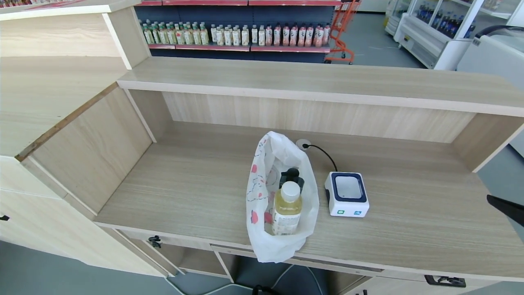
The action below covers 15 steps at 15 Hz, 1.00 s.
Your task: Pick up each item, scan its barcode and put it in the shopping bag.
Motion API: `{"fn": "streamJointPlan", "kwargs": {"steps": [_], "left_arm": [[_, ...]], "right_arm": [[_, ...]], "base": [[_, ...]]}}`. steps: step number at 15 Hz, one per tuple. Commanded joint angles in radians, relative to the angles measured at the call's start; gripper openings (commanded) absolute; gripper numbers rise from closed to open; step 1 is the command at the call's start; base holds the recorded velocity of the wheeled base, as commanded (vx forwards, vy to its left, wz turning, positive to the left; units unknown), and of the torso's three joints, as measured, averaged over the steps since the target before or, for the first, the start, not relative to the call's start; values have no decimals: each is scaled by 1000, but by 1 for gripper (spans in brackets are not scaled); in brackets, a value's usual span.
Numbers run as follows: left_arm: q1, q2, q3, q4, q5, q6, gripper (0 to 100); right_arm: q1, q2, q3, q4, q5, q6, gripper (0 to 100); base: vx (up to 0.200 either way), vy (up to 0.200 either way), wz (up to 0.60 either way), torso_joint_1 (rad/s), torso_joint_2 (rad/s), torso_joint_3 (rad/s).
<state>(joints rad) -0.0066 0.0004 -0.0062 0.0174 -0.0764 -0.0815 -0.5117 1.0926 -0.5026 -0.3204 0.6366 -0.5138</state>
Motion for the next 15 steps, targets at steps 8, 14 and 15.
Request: {"fn": "streamJointPlan", "kwargs": {"steps": [8,14,15], "left_arm": [[0,0,0,-1,0,0,100],[0,0,0,-1,0,0,100],[0,0,0,-1,0,0,100]], "right_arm": [[85,-71,162,-273,-267,239,100],[110,-82,188,-279,-281,344,100],[114,-103,219,-290,-281,359,100]], "base": [[0,0,0,0,0,0],[0,0,-300,0,-1,0],[0,0,0,0,0,0]]}}
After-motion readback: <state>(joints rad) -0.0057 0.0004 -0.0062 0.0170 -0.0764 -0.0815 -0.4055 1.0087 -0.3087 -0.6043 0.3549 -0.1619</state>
